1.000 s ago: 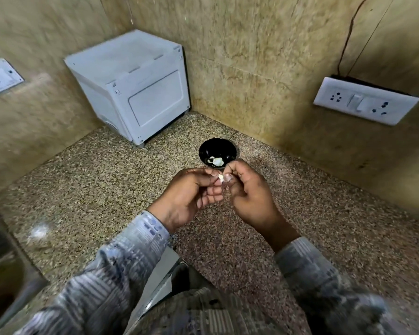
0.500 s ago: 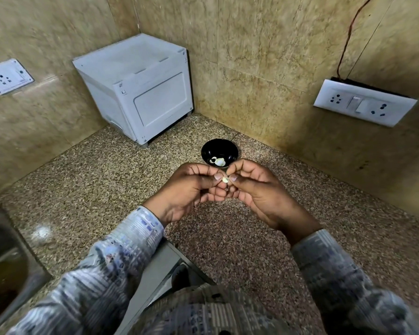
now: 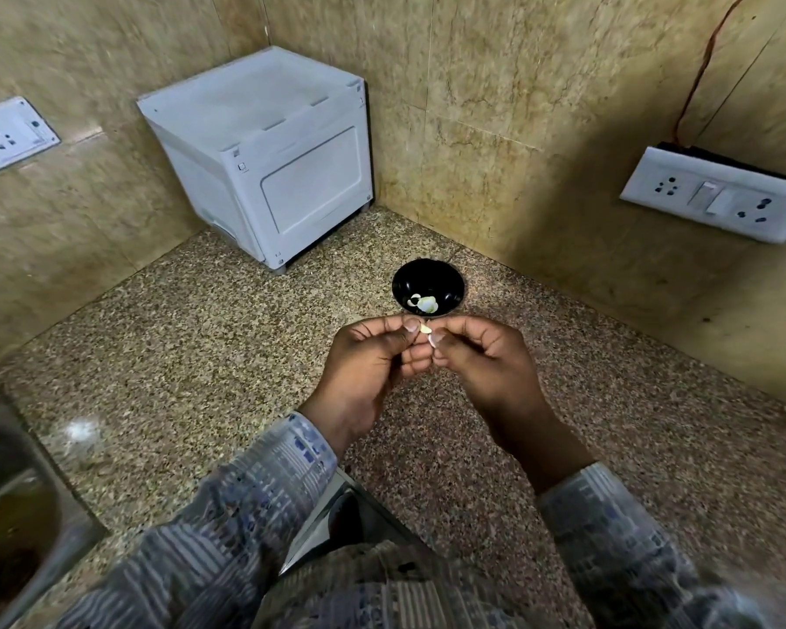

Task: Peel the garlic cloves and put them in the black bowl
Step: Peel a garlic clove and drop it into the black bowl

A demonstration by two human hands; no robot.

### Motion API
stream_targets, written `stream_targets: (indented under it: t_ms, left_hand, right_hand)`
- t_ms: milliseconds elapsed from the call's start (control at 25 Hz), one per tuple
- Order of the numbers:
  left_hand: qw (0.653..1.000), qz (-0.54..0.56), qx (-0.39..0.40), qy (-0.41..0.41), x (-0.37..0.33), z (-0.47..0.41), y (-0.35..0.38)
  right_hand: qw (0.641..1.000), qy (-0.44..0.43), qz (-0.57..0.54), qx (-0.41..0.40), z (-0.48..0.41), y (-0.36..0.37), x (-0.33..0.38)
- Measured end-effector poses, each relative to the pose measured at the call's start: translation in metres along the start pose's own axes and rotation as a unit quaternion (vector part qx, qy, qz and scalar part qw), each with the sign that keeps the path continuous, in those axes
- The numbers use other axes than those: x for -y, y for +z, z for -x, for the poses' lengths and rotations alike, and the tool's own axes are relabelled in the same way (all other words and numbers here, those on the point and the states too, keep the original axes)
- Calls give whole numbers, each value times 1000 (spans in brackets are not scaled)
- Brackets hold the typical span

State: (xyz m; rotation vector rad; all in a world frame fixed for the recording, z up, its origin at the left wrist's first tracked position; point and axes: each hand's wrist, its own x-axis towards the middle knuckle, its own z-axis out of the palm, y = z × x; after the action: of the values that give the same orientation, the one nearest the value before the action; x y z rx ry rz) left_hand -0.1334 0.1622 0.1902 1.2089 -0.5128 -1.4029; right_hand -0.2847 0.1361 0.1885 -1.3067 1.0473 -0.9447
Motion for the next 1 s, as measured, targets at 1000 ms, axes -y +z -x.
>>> stream_targets:
  t_ms: [1000]
  left_hand:
    - [939, -123, 21, -320, 99, -162, -145]
  right_hand:
    - [894, 391, 130, -173, -144, 67, -189]
